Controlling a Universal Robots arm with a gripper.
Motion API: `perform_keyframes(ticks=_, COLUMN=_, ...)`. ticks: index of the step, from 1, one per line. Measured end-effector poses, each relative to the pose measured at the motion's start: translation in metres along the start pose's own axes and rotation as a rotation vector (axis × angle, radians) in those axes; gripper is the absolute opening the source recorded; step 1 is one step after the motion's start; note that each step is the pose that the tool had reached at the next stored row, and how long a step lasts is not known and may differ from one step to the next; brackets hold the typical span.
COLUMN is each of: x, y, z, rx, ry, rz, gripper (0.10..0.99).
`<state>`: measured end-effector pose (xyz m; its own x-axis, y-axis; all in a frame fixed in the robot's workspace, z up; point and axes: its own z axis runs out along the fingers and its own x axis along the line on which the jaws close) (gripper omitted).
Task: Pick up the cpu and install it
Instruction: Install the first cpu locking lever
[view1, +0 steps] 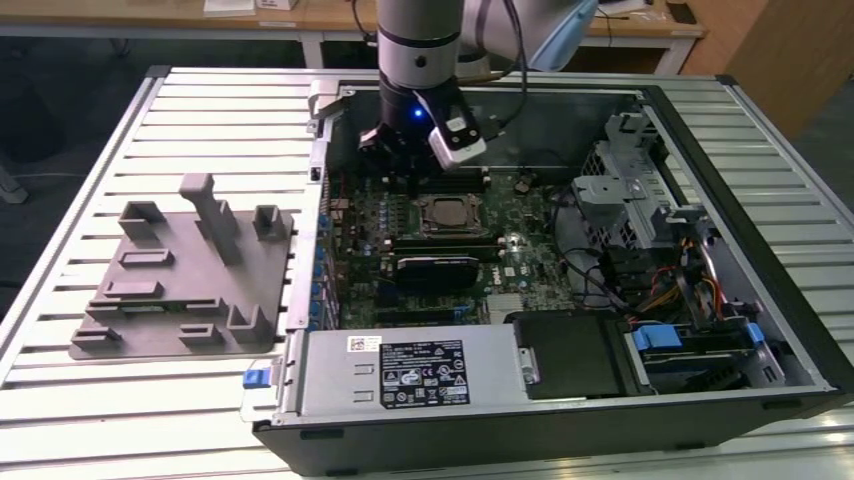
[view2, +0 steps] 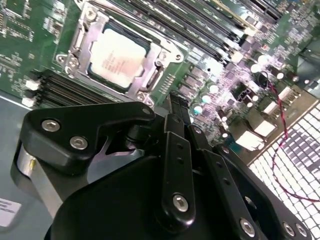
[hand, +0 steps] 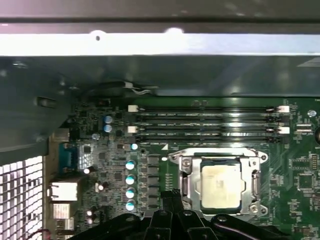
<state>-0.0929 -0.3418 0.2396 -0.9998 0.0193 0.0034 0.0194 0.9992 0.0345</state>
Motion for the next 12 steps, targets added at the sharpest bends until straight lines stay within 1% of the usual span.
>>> perform_keyframes(ticks=2, x=0.0039, y=-0.0001, z=0.0000, rx=-0.003, ry=0.0001, rz=0.000, gripper=0.106)
perform_keyframes(ticks=3, x=0.0059, y=-0.0001, z=0.0000, rx=-0.006, ry=0.0002, rz=0.000, gripper=0.106)
perform_keyframes(ticks=4, x=0.0074, y=-0.0001, z=0.0000, rx=-0.013, ry=0.0002, rz=0.000, gripper=0.106)
perform_keyframes(ticks=5, x=0.0084, y=-0.0002, z=0.0000, rx=-0.023, ry=0.0005, rz=0.000, gripper=0.106)
perform_keyframes(ticks=6, x=0.0089, y=-0.0002, z=0.0000, rx=-0.035, ry=0.0006, rz=0.000, gripper=0.106)
perform_keyframes(ticks=9, x=0.0100, y=-0.0002, z=0.0000, rx=-0.077, ry=0.0015, rz=0.000, gripper=0.106)
perform_keyframes(ticks=10, x=0.0102, y=-0.0002, z=-0.0002, rx=-0.090, ry=0.0017, rz=0.000, gripper=0.106)
perform_keyframes(ticks=12, x=0.0107, y=-0.0002, z=-0.0005, rx=-0.111, ry=0.0021, rz=0.000, gripper=0.106)
